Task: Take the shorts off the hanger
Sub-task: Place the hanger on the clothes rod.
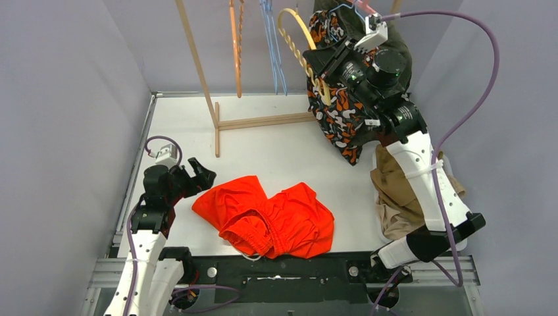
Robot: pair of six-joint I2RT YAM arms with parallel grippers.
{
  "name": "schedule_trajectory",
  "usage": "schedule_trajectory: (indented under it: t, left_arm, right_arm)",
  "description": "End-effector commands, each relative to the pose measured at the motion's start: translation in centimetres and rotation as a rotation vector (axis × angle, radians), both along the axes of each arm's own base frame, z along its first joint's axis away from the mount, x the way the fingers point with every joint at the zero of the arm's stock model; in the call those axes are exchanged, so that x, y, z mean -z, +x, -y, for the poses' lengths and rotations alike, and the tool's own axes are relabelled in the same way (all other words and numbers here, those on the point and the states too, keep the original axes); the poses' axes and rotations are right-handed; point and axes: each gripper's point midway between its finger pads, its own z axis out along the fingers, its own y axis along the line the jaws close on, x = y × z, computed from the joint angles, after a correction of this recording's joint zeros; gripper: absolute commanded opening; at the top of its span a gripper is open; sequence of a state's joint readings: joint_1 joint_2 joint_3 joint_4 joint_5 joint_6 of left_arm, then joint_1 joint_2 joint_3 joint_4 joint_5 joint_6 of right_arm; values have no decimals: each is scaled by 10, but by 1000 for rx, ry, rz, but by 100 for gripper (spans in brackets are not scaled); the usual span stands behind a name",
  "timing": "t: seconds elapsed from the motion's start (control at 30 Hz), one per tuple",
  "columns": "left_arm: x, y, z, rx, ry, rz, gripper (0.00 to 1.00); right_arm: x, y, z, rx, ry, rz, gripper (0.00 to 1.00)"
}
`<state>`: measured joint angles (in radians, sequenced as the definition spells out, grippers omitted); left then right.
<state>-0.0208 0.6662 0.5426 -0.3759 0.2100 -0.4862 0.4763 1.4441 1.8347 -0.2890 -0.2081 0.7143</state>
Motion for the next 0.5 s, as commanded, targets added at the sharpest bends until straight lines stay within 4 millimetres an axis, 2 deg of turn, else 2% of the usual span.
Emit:
schedule_trajectory:
  t: [0.0,0.17,0.37,0.47]
  left_arm:
    - [-15,10,1,16,8,79,90]
    - [-14,11,2,16,5,76,90]
    - [-13,11,1,16,6,75,90]
    - [-13,11,1,15,5,75,90]
  right_arm:
    - [-78,-9,7,-1,75,218,0]
    - [-75,12,1,10,73,207,0]
    - [-47,50,-14,-25,44,113,0]
    - [-30,60,-21,-49,28,64,0]
